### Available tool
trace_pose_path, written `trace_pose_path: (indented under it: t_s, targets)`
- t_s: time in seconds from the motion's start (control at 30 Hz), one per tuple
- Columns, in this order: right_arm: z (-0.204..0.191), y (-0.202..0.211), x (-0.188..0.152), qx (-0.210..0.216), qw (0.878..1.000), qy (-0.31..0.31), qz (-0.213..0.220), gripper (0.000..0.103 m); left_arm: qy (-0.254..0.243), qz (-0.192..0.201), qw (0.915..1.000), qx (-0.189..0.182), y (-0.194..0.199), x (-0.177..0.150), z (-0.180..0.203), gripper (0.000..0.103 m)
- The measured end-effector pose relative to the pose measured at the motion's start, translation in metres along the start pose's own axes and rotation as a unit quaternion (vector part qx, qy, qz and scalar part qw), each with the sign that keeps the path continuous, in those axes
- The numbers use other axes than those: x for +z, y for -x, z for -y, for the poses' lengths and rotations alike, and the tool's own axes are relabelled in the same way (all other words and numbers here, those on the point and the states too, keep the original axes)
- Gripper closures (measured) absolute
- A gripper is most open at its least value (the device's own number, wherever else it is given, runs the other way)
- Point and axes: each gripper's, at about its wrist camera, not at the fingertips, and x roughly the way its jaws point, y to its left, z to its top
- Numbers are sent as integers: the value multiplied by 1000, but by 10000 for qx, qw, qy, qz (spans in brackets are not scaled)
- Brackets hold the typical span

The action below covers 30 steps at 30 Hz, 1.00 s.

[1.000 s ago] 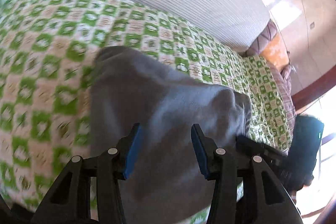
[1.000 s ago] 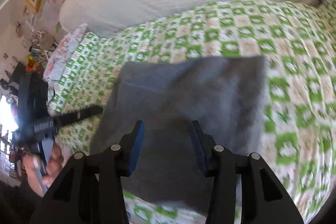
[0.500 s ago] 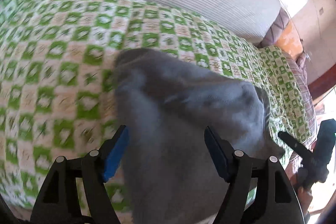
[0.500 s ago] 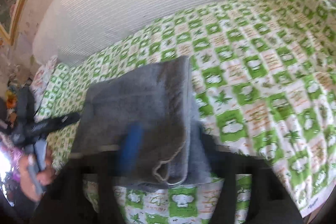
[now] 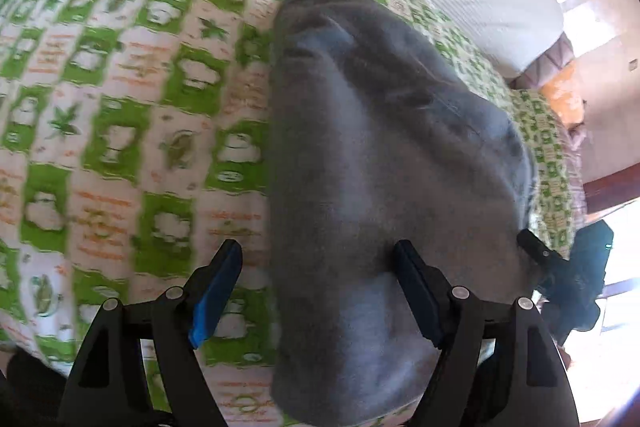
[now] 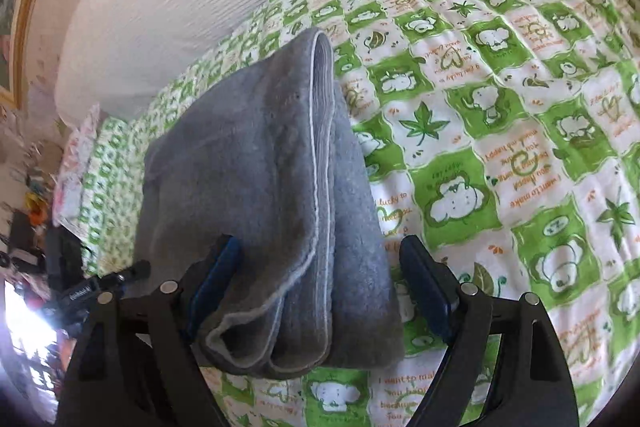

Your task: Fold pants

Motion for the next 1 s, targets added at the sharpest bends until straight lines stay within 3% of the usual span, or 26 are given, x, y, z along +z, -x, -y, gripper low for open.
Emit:
trace_pose_path:
  t_s: [0.07, 0.1, 0.17, 0.33, 0.4, 0.53, 0.6, 0.73, 1.0]
  targets:
    - [-1, 0, -1, 18, 10000, 36, 46, 23, -167, 9, 9999, 20, -6, -3, 12, 25]
    - [-2, 0, -2, 39, 9999, 74, 58, 29, -251, 51, 9997, 60, -8, -5, 17, 25]
    - [-3, 1, -4, 52, 9999, 127, 74, 33, -407, 193, 9989, 145, -6, -9, 26, 32]
    - [-14, -2, -2, -15, 9994, 295, 198, 49, -635, 496, 9964, 262, 1, -11, 41, 69]
    - [-20, 0, -4, -98, 9986, 409, 320, 55, -668, 618, 9954, 293, 10, -10, 41, 77]
    - [-31, 11, -10, -258, 9965, 542, 577, 69, -664, 774, 9945, 240, 24, -8, 41, 81]
    - [-40, 17, -15, -353, 9946, 670, 712, 72, -696, 879, 9934, 226, 33, -8, 40, 81]
    - [-57, 27, -20, -283, 9925, 777, 899, 74, -800, 1106, 9902, 293, 48, -11, 44, 82]
    - [-110, 24, -15, 115, 9890, 1213, 834, 75, -642, 1668, 9833, 350, 95, -8, 23, 82]
